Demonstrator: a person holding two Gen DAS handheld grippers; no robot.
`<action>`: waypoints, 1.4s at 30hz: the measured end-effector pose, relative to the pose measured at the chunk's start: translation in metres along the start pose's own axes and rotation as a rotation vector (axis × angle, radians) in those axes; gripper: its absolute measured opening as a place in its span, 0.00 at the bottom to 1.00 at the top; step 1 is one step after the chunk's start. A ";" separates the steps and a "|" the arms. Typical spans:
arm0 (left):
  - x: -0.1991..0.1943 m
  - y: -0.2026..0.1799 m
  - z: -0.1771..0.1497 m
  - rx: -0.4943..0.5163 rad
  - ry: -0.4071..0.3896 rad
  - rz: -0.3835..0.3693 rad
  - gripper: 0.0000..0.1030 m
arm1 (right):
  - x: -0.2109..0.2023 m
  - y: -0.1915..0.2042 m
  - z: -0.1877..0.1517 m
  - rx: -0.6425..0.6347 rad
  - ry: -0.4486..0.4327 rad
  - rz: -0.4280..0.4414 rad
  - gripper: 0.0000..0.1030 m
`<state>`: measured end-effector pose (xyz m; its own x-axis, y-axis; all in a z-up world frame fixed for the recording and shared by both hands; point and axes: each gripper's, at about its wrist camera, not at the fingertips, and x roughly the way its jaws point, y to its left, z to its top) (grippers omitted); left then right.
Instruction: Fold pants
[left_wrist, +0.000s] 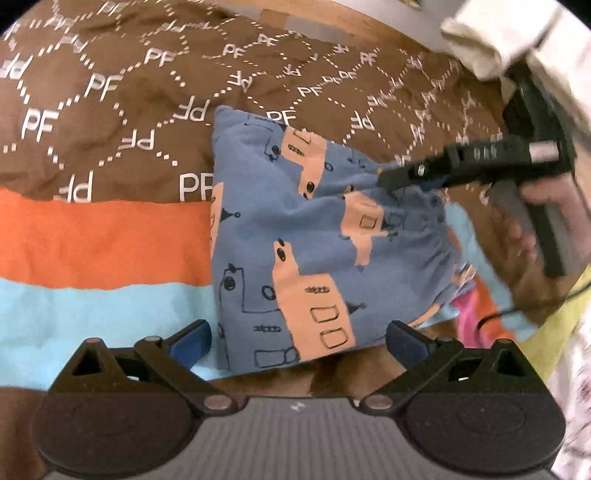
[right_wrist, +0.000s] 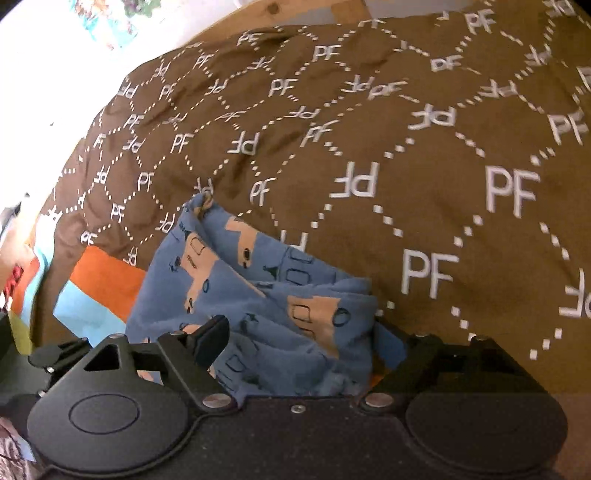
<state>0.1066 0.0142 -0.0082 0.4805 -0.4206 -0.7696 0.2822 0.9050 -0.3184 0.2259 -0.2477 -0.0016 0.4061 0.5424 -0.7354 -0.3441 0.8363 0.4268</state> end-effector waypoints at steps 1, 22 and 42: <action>0.001 0.004 0.003 -0.042 0.004 -0.017 1.00 | 0.002 0.004 0.001 -0.014 0.011 -0.011 0.83; 0.001 0.017 0.014 -0.198 0.085 -0.032 0.76 | -0.008 -0.012 -0.001 0.055 -0.033 -0.008 0.13; 0.005 0.039 0.016 -0.361 0.118 -0.034 0.47 | -0.010 -0.013 -0.002 0.049 -0.022 0.021 0.34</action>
<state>0.1339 0.0463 -0.0157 0.3714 -0.4597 -0.8067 -0.0247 0.8636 -0.5036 0.2249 -0.2642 -0.0008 0.4180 0.5614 -0.7142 -0.3115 0.8271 0.4678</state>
